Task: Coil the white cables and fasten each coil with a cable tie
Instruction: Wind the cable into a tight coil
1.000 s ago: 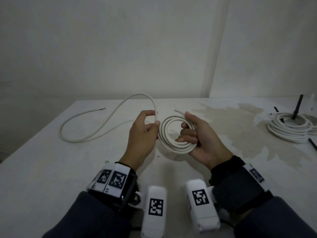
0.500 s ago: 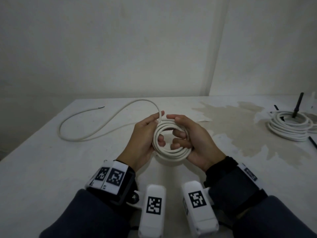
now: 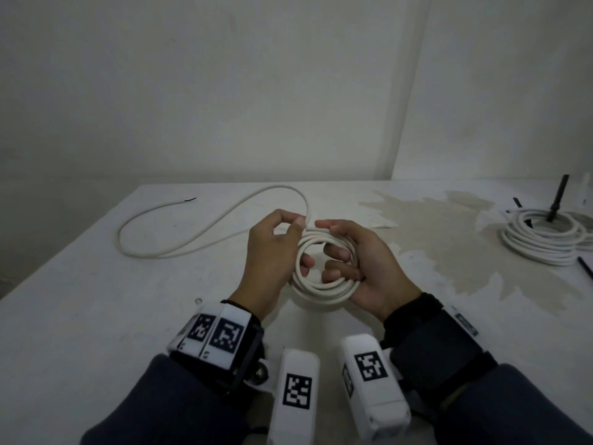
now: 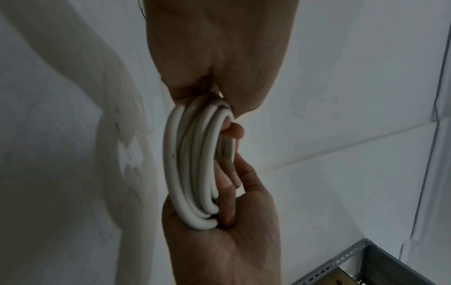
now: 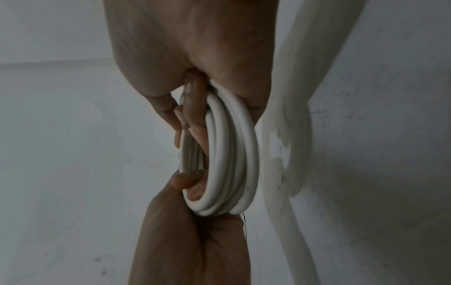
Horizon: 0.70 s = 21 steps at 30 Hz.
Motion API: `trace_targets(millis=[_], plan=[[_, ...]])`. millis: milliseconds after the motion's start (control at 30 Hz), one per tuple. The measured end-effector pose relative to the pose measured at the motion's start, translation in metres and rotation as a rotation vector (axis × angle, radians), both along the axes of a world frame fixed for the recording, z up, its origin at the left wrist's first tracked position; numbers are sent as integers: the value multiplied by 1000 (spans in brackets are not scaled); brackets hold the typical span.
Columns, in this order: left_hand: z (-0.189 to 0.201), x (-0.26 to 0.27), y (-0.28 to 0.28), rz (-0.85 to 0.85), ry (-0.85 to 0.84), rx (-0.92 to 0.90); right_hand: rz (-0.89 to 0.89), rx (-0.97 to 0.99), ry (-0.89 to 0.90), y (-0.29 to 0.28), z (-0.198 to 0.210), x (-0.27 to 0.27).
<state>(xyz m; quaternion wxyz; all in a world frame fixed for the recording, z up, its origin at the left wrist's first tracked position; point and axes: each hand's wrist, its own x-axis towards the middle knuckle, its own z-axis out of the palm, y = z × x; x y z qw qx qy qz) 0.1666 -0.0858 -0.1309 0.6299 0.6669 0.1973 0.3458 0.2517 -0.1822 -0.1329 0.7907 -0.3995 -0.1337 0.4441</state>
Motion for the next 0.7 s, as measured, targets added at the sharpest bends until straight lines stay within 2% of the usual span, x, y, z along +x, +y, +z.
trace_targets(millis=[333,467,700], plan=[[3,1,-1,-47,14,134,-14,19,-87,2,-1,-3],[3,2,1,-11,14,89,-85,-5,-156,5,-1,-7],[1,1,5,28,6,20,29,-41,-428,2,-1,-10]])
